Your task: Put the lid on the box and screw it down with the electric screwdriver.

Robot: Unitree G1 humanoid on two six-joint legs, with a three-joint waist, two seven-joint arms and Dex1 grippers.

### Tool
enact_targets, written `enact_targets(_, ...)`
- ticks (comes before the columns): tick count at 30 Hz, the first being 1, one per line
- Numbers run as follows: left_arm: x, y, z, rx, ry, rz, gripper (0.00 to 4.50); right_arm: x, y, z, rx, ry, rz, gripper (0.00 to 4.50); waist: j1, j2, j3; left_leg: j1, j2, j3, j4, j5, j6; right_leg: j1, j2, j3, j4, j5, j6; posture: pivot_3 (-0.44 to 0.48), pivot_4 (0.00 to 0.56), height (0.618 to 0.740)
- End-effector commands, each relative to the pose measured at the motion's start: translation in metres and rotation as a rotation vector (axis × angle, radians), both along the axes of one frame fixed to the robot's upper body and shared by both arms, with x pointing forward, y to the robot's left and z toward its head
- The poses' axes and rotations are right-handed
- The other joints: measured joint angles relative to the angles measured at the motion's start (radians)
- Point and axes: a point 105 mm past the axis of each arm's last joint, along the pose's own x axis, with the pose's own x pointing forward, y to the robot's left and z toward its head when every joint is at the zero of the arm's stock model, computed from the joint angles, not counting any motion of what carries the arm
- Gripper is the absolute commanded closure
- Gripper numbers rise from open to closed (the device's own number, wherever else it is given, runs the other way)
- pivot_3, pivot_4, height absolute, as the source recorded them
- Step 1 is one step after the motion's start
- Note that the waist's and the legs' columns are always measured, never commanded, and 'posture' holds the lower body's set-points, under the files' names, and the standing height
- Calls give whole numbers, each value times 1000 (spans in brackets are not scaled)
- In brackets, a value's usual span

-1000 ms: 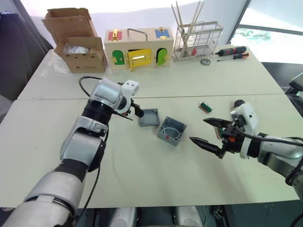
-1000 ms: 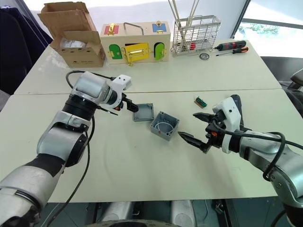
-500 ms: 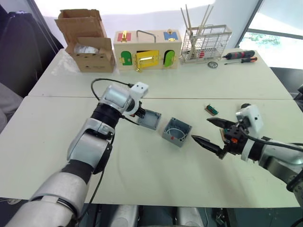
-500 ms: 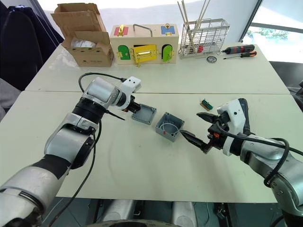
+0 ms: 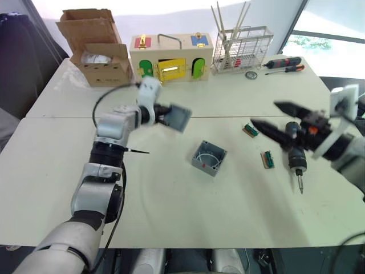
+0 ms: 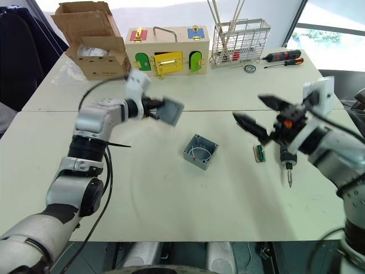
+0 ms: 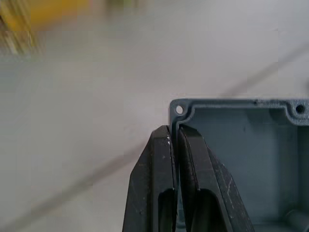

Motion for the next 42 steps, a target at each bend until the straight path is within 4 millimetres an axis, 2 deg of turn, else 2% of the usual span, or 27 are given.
enact_targets(1, -10, -4, 53, -181, -258, 17, 4471, 23, 3, 9, 84, -44, -25, 0, -3, 0, 0, -1, -1, 0, 1, 0, 0, 0, 0, 0, 0, 0, 0, 0, 150, 734)
enact_targets(3, -26, -7, 81, -336, -411, 7, 4471, 40, 20, 13, 115, -51, 13, 0, -5, 0, 0, -3, -2, 1, 3, 0, 0, -1, -1, 0, 0, 0, 0, 0, 150, 734)
enact_targets(5, -41, -10, 94, -394, -514, -10, 4471, 49, 32, 19, 139, -55, 47, 0, -9, 0, 0, -5, -1, 1, 6, 0, 1, -3, -1, 0, 1, 0, 0, 0, 150, 734)
enact_targets(10, -55, -20, 95, -381, -587, 1, 4471, 59, 44, 34, 194, -53, 91, 0, -8, 1, 0, -7, -1, 0, 7, -1, 1, -5, 0, 0, 2, 0, 0, 0, 150, 734)
enact_targets(15, -62, -28, 94, -350, -605, -16, 4471, 55, 54, 41, 192, -43, 176, 0, -4, 1, 0, -7, -2, 0, 11, -2, 3, -3, 0, 0, 2, 0, 0, 0, 150, 734)
enact_targets(20, -65, -32, 89, -308, -614, -31, 4471, 42, 67, 36, 163, 2, 290, 0, -7, 1, 0, -7, -2, 0, 11, -2, 4, -3, 0, 0, 2, 0, 0, 0, 150, 734)
enact_targets(29, -70, -46, 91, -290, -621, -81, 4471, 41, 69, 38, 184, 2, 283, 0, -6, 1, 0, -7, -2, 0, 11, -2, 4, -3, 0, 0, 2, 0, 0, 0, 150, 734)
enact_targets(32, -71, -48, 90, -303, -609, -94, 4500, 42, 70, 37, 190, 6, 280, 725, -6, 1, 0, -7, -2, 0, 11, -2, 4, -3, 0, 0, 2, 0, 0, 0, 150, 734)
enact_targets(35, -71, -49, 90, -303, -606, -98, 4500, 42, 70, 37, 203, 6, 278, 1680, -7, 1, 0, -7, -2, 0, 11, -2, 4, -3, 0, 0, 2, 0, 0, 0, 150, 734)
enact_targets(38, -69, -48, 89, -300, -602, -95, 4500, 41, 70, 38, 225, 2, 277, 2884, -7, 1, 0, -7, -2, 0, 11, -2, 4, -3, 0, 0, 2, 0, 0, 0, 150, 734)
enact_targets(41, -67, -46, 88, -295, -597, -88, 4500, 40, 71, 38, 238, 4, 280, 4348, -6, 1, 0, -7, -2, 0, 11, -2, 4, -3, 0, 0, 2, 0, 0, 0, 150, 734)
enact_targets(42, -66, -45, 88, -294, -596, -85, 4500, 40, 71, 38, 240, 6, 281, 4365, -5, 1, 0, -7, -2, 0, 11, -2, 4, -3, 0, 0, 2, 0, 0, 0, 150, 734)
